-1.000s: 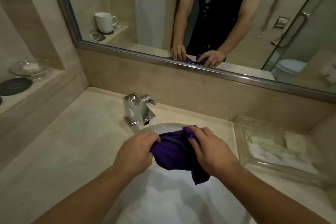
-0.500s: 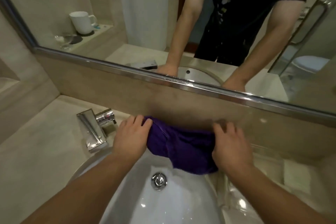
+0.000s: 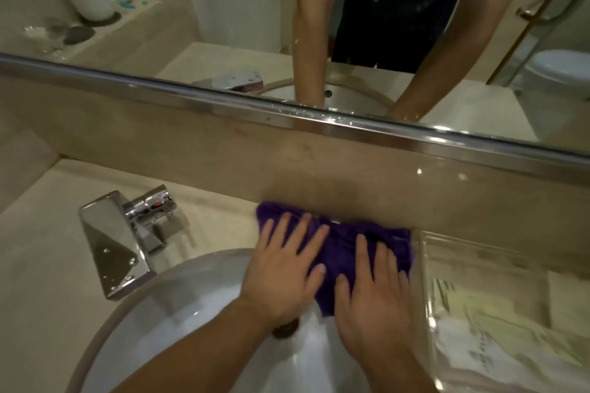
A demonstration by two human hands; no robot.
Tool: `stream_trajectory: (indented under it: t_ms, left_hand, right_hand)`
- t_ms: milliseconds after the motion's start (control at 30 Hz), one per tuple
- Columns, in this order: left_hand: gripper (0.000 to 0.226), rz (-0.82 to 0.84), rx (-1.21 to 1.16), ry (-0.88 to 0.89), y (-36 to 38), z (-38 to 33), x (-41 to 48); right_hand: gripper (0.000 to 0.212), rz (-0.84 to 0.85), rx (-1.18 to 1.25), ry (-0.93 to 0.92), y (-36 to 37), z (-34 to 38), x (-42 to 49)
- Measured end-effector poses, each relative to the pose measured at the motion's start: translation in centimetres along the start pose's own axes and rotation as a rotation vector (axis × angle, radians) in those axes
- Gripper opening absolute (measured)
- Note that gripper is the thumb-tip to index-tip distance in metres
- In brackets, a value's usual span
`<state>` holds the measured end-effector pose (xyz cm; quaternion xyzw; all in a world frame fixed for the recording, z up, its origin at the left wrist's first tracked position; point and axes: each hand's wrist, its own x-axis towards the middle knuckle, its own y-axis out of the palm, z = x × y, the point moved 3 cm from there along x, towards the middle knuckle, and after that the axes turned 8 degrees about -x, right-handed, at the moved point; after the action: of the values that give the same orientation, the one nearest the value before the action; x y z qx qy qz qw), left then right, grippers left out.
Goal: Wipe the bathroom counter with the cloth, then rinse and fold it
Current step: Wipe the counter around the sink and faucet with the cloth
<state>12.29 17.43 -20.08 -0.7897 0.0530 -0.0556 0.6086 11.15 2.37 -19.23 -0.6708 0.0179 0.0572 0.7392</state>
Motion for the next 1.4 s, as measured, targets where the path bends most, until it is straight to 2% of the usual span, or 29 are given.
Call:
stream_trajectory:
  t_ms: [67, 200, 400, 500, 700, 800, 900, 1067, 1133, 1200, 1267, 1300, 1400]
  left_hand:
    - [0.060, -0.012, -0.040, 0.101, 0.4, -1.1, 0.4]
    - [0.057, -0.014, -0.111, 0.084, 0.6, -0.7, 0.9]
    - [0.055, -0.086, -0.074, -0.095, -0.1, 4.2, -0.3]
    - [0.057, -0.089, -0.039, -0.175, -0.6, 6.2, -1.2]
    - [0.062, -0.097, 0.012, -0.341, -1.4, 9.3, -4.2]
    - [0.063, -0.079, 0.056, -0.361, -1.8, 9.3, -5.7]
    - [0.065, 0.008, 0.061, -0.392, -1.8, 9.0, -6.8]
    - [0.077, -0.048, 0.064, -0.495, -1.9, 8.3, -8.8]
    - [0.071, -0.044, 0.025, -0.547, -1.7, 9.7, -10.6]
    - [0.051, -0.019, 0.036, -0.559, -1.2, 11.6, -12.3]
    - [0.030, -0.129, 0.068, -0.566, -0.9, 12.8, -13.8]
    - [0.029, -0.155, 0.017, -0.572, -1.0, 12.4, -14.1]
    - [0.055, -0.149, -0.327, -0.486, -1.2, 8.0, -12.8]
  right_hand:
    - [0.071, -0.075, 0.012, 0.021, -0.2, 0.2, 0.2]
    - [0.071, -0.106, 0.023, 0.085, 0.4, 0.9, 0.8]
    - [0.071, -0.224, 0.016, 0.046, 0.6, 1.2, 1.4]
    - [0.071, -0.210, 0.010, 0.024, 0.9, 2.8, 1.7]
    - [0.079, -0.159, -0.063, -0.179, 1.6, 6.6, 2.3]
    - [0.081, -0.141, -0.139, -0.307, 1.9, 6.3, 2.7]
    - [0.072, -0.165, -0.171, -0.427, 1.9, 4.9, 3.0]
    - [0.057, -0.214, -0.170, -0.609, 1.2, 4.0, 3.4]
    - [0.062, -0.179, -0.174, -0.651, 0.6, 4.0, 3.3]
    - [0.059, -0.149, -0.190, -0.690, -0.9, 4.6, 3.0]
    - [0.051, -0.078, -0.125, -0.696, -2.4, 5.4, 2.8]
    - [0.049, -0.038, -0.054, -0.674, -3.2, 5.6, 2.7]
    - [0.046, -0.019, 0.258, -0.588, -5.7, 6.1, 2.3]
